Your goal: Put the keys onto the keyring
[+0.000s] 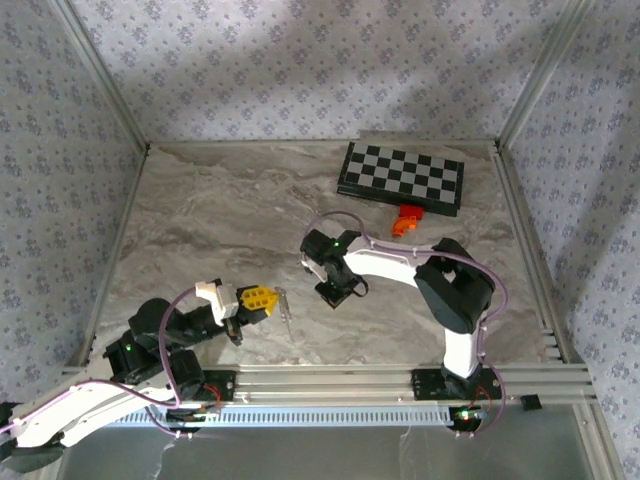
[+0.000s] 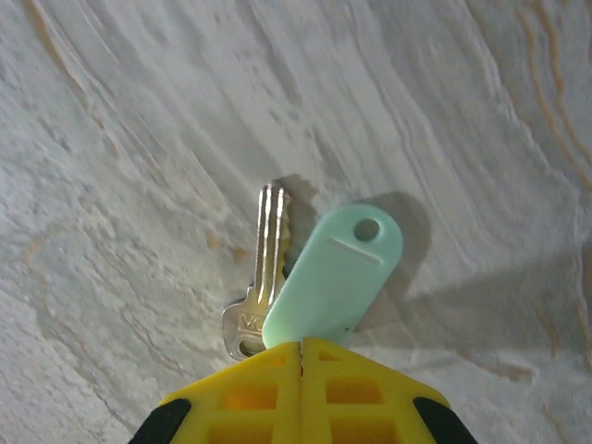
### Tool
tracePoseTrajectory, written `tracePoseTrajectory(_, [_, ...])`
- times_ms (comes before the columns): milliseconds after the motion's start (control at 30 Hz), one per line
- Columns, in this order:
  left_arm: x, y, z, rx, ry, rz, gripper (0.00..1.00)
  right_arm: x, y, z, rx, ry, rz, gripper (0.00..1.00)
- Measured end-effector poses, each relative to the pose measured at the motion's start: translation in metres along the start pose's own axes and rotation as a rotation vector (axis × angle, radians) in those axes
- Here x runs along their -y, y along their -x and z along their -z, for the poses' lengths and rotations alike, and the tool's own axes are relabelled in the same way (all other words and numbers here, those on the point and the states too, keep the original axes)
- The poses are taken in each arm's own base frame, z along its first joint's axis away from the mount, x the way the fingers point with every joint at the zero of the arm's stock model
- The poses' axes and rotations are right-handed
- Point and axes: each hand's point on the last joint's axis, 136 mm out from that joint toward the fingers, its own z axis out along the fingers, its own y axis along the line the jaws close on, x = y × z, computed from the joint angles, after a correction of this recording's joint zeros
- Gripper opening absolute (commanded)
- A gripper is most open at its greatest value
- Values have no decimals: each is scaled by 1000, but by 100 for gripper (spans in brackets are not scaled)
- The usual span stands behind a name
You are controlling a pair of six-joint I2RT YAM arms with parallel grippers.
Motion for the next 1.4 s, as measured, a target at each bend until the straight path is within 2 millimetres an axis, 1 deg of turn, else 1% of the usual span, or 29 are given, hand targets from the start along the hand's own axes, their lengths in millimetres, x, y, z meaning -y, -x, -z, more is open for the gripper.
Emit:
tracePoseTrajectory(133, [0,-1,0,-1,0,0,0,-1,-11,1,-22,-13,-3,0])
tracePoseTrajectory(333, [0,-5,-1,-11,0,-3,0,-1,-18,-3,-29,-21,-25,0])
tracePoseTrajectory(500, [0,-6,-2,-15,0,-6,0,-1,-19,-3,-23,-20,-43,0])
tracePoseTrajectory(700, [-1,-9,-4,-26,0,-4,0,-1,-20,-3,-4,-17,-62,12])
tracePoseTrajectory(833, [0,-10,-4,-30,-4,-3,0,-1,-24,-2,5,-16,-84,22])
tracePoseTrajectory(900, [0,-10,-4,-30,-5,-3,0,-1,-25,0,21,-14,-94,26])
tracePoseTrajectory(1100, [1,-10,-4,-30,-8,-3,0,0,-23,21,125,-7,-136,32])
tracePoseTrajectory(1200, [1,-11,-5,-34,-8,-3,0,2,-23,29,171,-2,-171,32])
tracePoseTrajectory(1300, [1,-12,-5,-37,-8,-2,0,2,-31,29,187,6,-204,33])
tracePoseTrajectory(1400, [1,-11,-5,-36,-8,-2,0,2,-40,24,193,28,-234,32])
